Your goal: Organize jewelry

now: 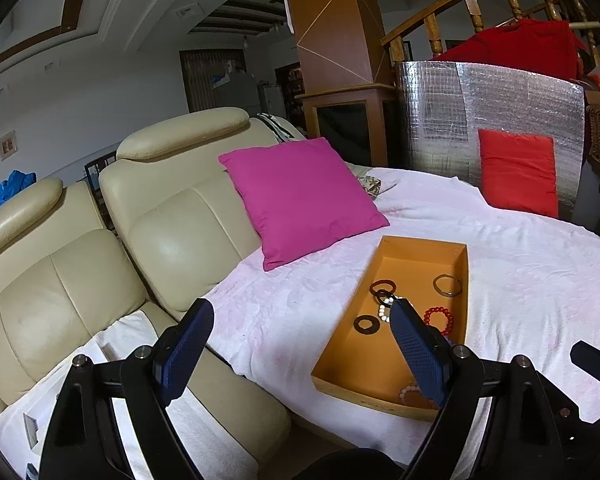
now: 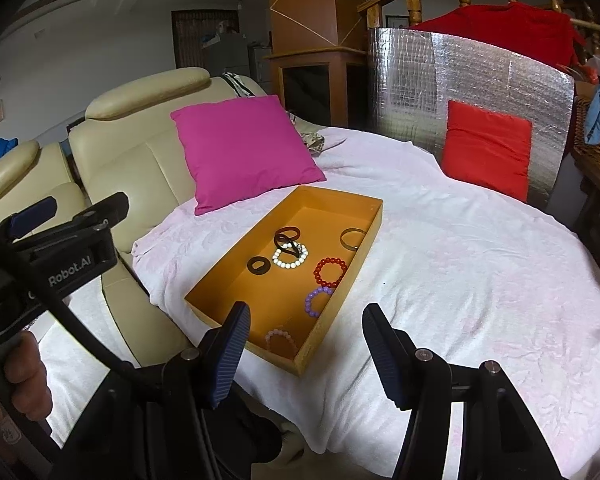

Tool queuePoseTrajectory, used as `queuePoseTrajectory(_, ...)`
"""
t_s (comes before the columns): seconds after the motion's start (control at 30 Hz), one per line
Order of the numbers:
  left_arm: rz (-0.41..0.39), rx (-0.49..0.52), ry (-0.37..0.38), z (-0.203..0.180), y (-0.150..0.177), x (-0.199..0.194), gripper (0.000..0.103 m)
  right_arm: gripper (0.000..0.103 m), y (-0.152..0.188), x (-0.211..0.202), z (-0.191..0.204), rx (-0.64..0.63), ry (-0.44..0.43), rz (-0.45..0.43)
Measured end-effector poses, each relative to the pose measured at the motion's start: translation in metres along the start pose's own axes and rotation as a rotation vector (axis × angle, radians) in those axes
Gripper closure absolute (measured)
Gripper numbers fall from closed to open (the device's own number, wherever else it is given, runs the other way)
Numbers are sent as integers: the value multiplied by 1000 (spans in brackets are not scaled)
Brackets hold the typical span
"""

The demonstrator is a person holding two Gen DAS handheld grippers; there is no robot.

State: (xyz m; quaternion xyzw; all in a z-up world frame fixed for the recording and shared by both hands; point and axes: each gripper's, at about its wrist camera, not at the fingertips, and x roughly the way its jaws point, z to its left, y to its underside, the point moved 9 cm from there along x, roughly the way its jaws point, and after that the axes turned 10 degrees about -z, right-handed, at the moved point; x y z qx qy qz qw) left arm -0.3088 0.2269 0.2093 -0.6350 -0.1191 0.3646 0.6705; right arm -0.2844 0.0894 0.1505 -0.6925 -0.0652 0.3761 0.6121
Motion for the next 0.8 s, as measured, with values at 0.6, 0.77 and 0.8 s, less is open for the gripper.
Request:
queuePoseTrajectory(0.6,5,3,-10,-3,-3,15,13,41,-6,18,-4,7,4,11)
queuePoseTrajectory(0.77,-45,107,37,-44,-10,17,13,41,-6,24,-32,56,13,-3)
queuePoseTrajectory(0.8,-42,128,68,-62,-10,19,13,41,-5,25,-46,79,26,-3)
